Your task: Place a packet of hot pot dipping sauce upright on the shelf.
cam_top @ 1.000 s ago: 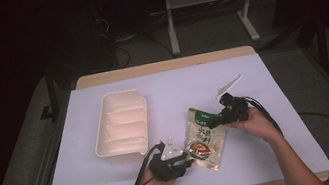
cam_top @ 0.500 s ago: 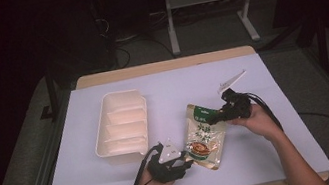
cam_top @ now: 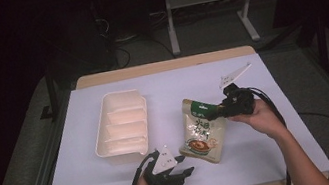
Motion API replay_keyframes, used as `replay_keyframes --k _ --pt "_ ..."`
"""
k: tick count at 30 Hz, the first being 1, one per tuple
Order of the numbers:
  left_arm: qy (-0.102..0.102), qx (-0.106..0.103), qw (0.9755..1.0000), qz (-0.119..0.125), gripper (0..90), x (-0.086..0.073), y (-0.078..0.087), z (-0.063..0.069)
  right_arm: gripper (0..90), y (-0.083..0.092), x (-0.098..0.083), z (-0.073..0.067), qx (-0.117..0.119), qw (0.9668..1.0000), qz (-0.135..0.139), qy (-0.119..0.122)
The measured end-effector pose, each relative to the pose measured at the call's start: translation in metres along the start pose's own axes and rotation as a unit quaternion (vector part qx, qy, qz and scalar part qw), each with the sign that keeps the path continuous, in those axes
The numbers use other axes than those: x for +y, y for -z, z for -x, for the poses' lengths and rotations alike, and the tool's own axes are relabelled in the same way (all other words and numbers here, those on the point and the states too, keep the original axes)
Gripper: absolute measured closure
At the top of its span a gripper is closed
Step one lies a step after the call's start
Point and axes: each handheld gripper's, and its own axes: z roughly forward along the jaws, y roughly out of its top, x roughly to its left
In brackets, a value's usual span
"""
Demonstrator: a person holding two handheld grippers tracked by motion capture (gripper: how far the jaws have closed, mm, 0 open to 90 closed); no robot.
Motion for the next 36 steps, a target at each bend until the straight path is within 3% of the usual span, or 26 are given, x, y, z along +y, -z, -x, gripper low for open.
replay_keyframes --k 7,16,23,36 --pt "-0.007 -0.014 0.9999 0.007 49.3 -0.003 0.010 0.007 89.2 0.014 0.011 -0.012 -0.008 0.9998 0.013 0.013" --pt "-0.010 -0.018 0.9997 0.011 42.8 -0.014 0.021 0.008 89.3 0.020 0.023 -0.013 -0.024 0.9995 0.015 0.010" --pt "-0.011 -0.016 0.9998 0.011 36.5 -0.021 0.025 0.005 89.4 0.019 0.038 -0.014 -0.015 0.9996 0.023 0.009" --pt "-0.023 -0.011 0.9995 0.019 32.8 -0.023 0.026 0.005 89.3 0.010 0.061 -0.020 -0.006 0.9996 0.022 0.019"
